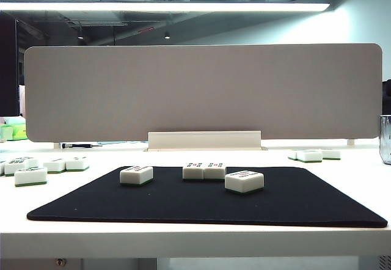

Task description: Arrange four mahjong tiles into a neat stack, creating two layers of paired tiles.

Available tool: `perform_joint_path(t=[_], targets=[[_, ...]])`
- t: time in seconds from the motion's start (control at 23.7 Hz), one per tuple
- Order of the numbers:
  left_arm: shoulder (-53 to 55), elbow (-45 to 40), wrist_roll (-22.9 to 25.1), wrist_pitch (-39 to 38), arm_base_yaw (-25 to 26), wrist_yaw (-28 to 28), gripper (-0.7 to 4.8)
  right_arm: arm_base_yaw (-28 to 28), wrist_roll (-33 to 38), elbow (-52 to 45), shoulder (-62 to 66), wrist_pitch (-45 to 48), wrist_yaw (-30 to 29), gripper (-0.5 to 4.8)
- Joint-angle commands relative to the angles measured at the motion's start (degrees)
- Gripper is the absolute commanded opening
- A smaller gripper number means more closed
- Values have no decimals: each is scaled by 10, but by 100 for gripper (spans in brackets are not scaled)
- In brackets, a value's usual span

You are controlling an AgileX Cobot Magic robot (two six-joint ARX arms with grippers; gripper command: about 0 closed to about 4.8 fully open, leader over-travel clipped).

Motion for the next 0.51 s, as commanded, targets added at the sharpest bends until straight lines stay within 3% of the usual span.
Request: perform_joint_path(t=[0.04, 0.17, 0.25, 0.38, 0.51], targets=[[0, 8, -18, -7, 0, 24, 108, 1, 1, 3, -7, 7, -15, -1], [0, 42, -29, -7, 0, 90, 14, 1, 1, 3, -7, 7, -15, -1], [0, 58, -45, -8, 0, 108, 14, 1, 1, 3, -7, 7, -14, -1], [7, 86, -107, -9, 0, 125, 14, 1, 1, 3, -7, 7, -14, -1], [28, 116, -129, -7, 0, 146, 17, 1, 1, 3, -7, 7, -14, -1]])
